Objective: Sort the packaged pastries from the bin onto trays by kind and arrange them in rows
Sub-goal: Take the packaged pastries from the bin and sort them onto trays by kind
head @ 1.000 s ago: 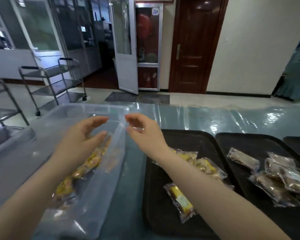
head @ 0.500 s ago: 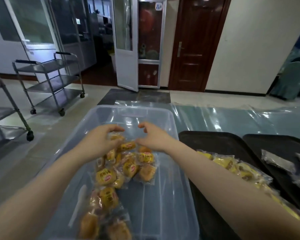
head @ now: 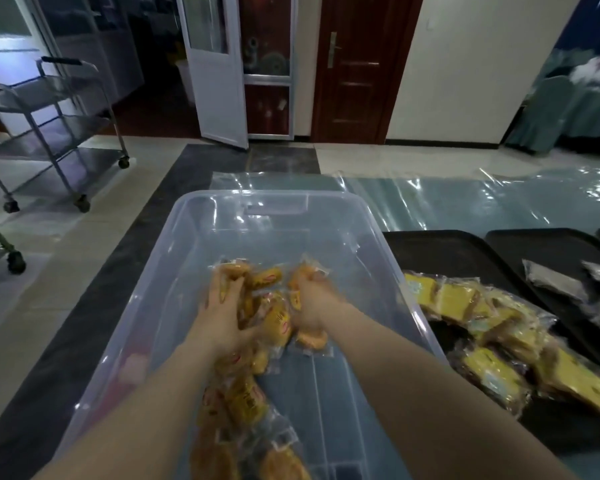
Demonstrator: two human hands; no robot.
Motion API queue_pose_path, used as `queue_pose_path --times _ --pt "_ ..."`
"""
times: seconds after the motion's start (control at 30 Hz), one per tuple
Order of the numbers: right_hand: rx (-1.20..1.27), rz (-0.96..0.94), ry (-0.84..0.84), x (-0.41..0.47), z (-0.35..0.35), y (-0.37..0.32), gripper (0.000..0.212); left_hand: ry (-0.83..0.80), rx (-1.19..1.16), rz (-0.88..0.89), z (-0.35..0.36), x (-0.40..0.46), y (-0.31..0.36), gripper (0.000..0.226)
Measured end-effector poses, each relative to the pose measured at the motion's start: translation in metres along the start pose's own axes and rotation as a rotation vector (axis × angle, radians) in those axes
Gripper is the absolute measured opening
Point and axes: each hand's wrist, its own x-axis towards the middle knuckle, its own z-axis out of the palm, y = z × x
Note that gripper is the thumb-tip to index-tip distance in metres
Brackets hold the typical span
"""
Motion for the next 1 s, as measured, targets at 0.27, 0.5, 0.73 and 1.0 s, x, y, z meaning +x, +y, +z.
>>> queue_pose_path --times 0.27,0.5,0.73,1.0 --pt "-0.117 -0.111 -0.041 0.029 0.068 0.012 0.121 -0.178 0.124 -0.082 0.055 -0.005 -0.016 0.124" --pt "-0.174 -0.104 -0.159 0.04 0.073 0.015 0.11 -0.148 0.23 -0.118 0.066 0.005 -0.01 0.123" --pt "-0.145 -0.097 -0.044 0.012 0.087 0.02 0.083 0.024 0.248 -0.012 0.066 -0.003 -0.013 0.078" --pt "-0.111 -0.087 0.075 0.002 0.082 0.015 0.044 0.042 0.246 -0.003 0.058 -0.001 -0.009 0.056"
